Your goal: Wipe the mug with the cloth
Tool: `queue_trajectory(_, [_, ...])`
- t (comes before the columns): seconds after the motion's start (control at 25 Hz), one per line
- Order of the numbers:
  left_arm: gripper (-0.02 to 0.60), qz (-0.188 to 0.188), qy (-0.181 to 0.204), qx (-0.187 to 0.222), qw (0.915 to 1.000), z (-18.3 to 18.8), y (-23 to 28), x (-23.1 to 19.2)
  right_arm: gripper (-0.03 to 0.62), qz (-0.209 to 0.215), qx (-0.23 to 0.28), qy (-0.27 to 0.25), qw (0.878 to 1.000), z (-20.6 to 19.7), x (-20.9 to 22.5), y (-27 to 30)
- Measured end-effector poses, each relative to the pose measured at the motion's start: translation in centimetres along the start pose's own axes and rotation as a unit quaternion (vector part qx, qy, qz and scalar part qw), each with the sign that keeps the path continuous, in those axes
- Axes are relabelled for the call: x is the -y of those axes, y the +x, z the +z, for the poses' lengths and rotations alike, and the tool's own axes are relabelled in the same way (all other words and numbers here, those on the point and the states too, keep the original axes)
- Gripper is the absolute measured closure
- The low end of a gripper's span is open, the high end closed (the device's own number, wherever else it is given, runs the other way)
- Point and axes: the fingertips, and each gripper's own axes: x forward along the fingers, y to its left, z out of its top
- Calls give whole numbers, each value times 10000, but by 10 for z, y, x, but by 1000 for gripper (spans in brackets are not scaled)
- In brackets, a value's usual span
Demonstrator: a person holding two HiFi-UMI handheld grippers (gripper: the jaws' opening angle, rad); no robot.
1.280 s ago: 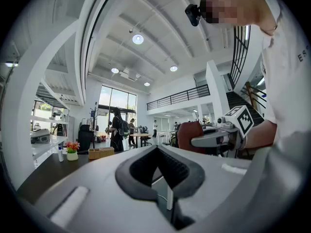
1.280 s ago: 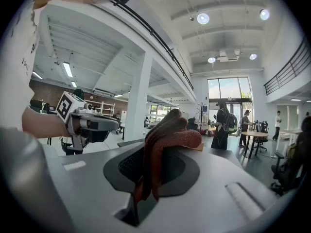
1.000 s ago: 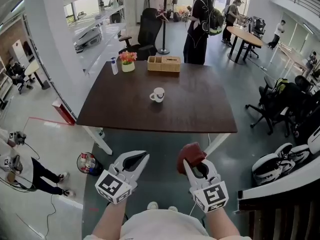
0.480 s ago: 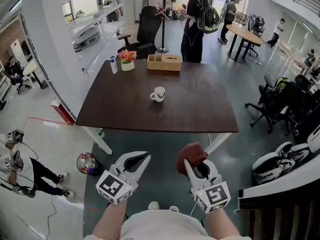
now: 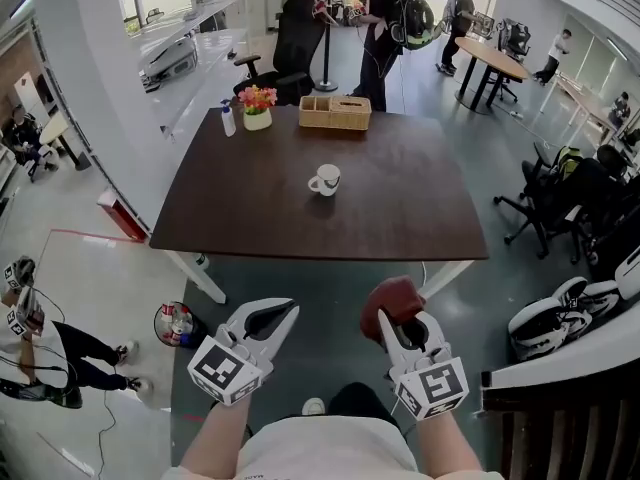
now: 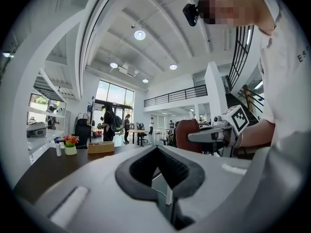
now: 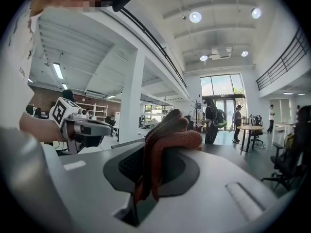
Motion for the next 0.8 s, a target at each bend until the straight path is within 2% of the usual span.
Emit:
queue_trajectory(0.36, [575, 229, -191, -94, 9995, -20, 36, -69, 519, 260, -177, 86, 9995, -16, 33, 78])
queue_trajectory(0.8, [575, 477, -197, -559, 9971, -53, 173, -210, 517, 496, -350, 239, 9979, -44, 167, 237])
